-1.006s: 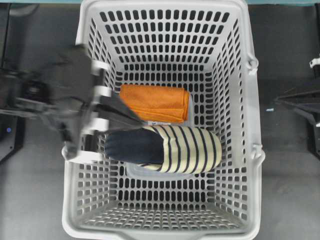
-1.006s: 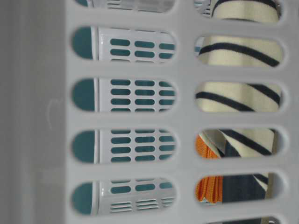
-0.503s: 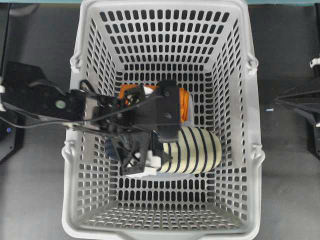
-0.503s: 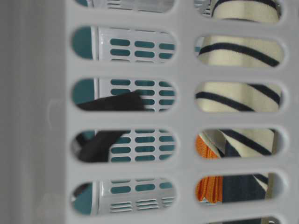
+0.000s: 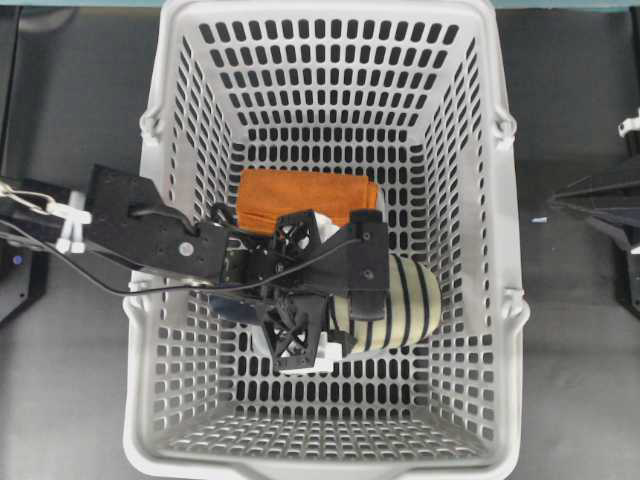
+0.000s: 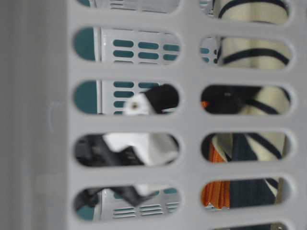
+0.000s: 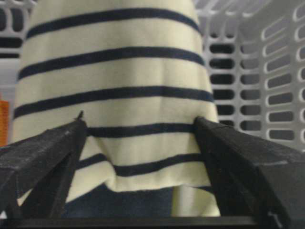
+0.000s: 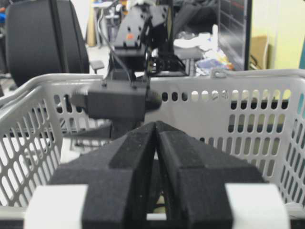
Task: Pick up the slipper from the shopping basket with the left arm.
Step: 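Lower the left gripper and close it on the slipper's striped heel, then lift the gripped slipper upward out of the basket with the left gripper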
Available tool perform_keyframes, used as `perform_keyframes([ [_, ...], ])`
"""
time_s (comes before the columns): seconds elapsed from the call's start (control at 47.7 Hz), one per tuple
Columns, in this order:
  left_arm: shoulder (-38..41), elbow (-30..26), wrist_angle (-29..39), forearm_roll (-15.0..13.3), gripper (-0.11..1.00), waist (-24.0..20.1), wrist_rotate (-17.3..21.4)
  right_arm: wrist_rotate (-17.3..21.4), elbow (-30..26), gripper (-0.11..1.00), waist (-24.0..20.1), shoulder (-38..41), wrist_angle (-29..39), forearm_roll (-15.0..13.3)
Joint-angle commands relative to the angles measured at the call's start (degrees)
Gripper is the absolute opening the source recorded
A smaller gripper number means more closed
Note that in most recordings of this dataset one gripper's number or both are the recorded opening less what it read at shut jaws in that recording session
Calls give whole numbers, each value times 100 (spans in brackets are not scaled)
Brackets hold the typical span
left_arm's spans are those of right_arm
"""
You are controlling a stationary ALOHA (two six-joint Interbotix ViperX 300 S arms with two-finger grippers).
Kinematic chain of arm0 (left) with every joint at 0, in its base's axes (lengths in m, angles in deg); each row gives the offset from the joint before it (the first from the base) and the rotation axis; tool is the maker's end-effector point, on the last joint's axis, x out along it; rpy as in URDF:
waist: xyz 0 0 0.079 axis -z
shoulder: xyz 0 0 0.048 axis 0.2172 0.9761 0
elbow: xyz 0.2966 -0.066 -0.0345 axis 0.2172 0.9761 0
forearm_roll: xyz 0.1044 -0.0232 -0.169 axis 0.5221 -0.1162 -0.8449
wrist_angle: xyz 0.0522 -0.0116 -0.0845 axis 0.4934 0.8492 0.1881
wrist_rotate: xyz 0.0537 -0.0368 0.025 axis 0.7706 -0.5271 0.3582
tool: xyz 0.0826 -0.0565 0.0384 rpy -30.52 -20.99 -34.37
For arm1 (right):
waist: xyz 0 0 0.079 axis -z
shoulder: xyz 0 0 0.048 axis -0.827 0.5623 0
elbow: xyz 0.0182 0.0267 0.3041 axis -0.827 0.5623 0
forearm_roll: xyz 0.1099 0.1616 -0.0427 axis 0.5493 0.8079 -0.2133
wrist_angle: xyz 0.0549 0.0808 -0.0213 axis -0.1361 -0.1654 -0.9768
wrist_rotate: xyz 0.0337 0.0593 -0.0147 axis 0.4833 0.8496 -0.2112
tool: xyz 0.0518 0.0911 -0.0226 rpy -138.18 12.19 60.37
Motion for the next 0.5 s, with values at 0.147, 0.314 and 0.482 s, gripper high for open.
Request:
perform_keyframes([
  [0.147, 35, -18, 0, 18, 78, -9, 88, 18, -44, 0, -9, 26, -26, 18],
  [0.314, -158, -114, 202, 18, 37, 0, 290, 123, -26, 0, -9, 26, -26, 18],
  [0.482, -501, -431, 589, 18, 7, -9, 642, 176, 18, 0, -9, 26, -26, 18],
])
